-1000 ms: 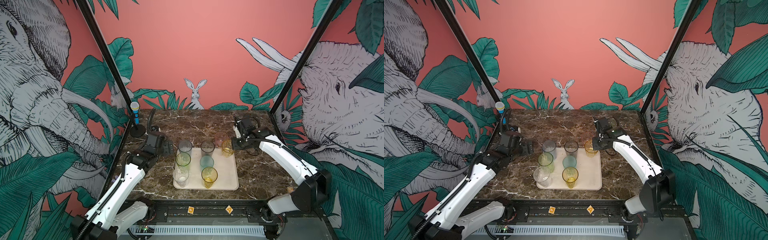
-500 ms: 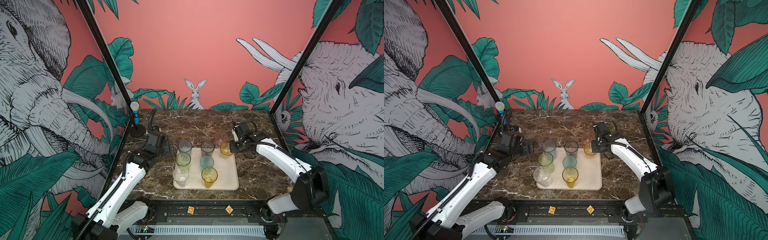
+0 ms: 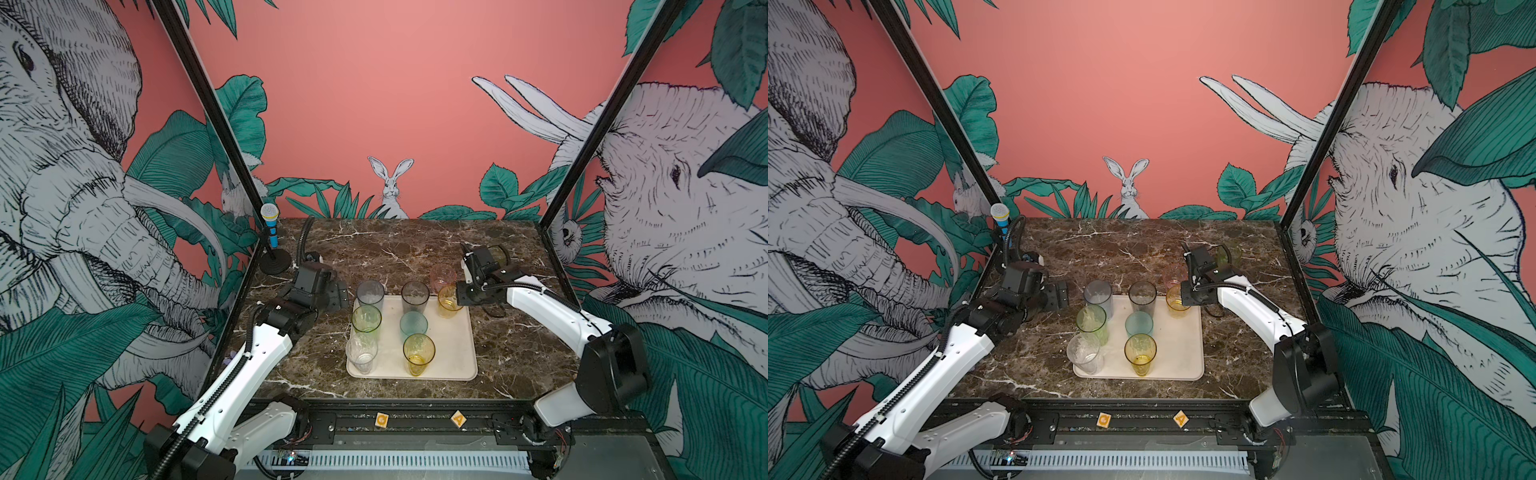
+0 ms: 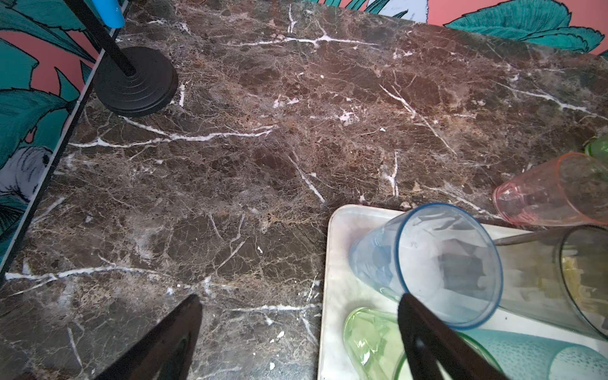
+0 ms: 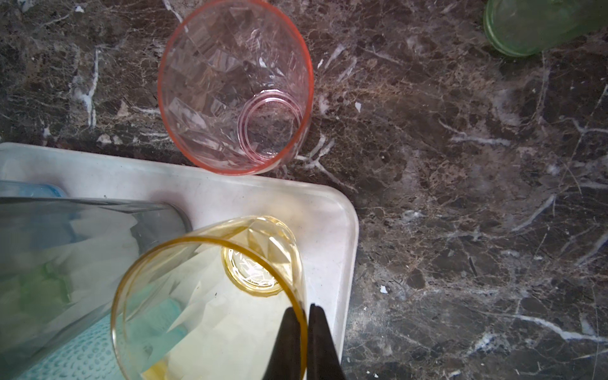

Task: Place the glasses into the tray
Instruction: Place the glass on the tray.

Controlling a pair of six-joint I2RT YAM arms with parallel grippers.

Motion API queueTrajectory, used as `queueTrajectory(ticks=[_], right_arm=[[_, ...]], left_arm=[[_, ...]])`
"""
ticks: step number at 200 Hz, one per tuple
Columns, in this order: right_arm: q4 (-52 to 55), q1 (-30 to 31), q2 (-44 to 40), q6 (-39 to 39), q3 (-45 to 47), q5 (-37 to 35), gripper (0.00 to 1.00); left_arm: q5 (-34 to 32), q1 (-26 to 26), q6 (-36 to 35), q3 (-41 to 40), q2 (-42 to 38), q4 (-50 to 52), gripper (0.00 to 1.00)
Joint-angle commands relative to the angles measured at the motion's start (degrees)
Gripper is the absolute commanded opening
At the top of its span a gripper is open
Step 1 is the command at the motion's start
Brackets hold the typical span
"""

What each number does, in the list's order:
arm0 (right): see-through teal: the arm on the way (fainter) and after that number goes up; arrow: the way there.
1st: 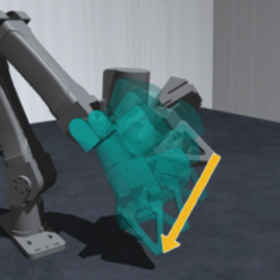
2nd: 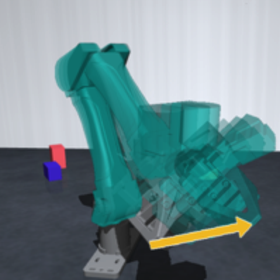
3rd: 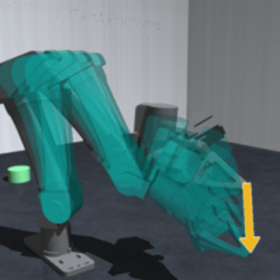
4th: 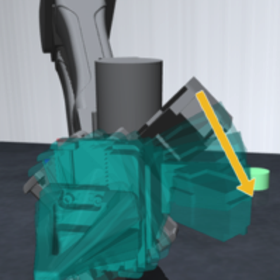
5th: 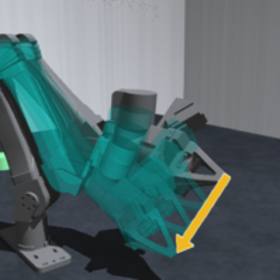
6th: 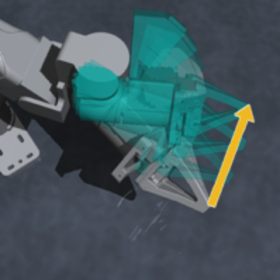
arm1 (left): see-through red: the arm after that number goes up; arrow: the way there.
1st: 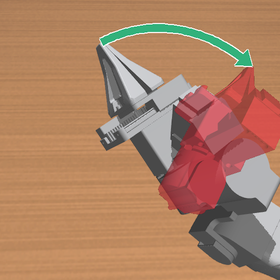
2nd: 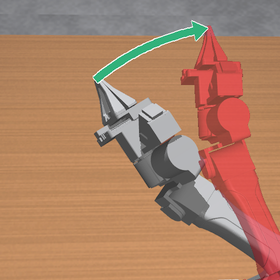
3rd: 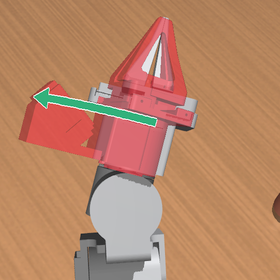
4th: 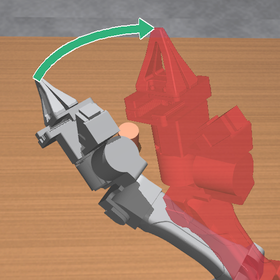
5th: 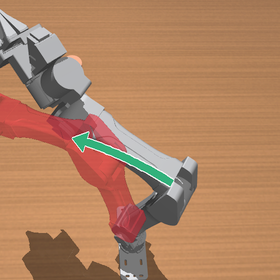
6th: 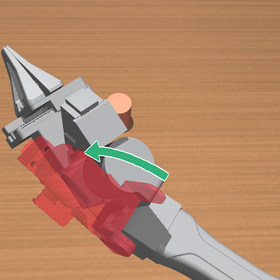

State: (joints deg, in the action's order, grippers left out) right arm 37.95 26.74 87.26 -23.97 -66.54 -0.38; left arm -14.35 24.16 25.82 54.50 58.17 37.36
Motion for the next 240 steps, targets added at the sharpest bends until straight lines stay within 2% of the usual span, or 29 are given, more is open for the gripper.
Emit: queueTrajectory(ticks=[1, 140, 240], right_arm=[[-1.46, 0.26, 0.82, -0.55, 0.71, -0.14, 0.00], [-3.15, 0.23, 4.05, -0.73, -0.33, -2.39, 0.00], [-2.28, 0.22, 5.36, -0.99, -1.09, -1.32, 0.23]], left_arm=[[-0.07, -0.34, 0.81, -0.36, -0.54, 0.30, 0.94], [-0.14, -0.34, 0.72, -0.27, -0.35, 0.65, 0.94], [-0.34, -0.34, 0.50, -0.62, -0.69, 0.95, 0.94]])
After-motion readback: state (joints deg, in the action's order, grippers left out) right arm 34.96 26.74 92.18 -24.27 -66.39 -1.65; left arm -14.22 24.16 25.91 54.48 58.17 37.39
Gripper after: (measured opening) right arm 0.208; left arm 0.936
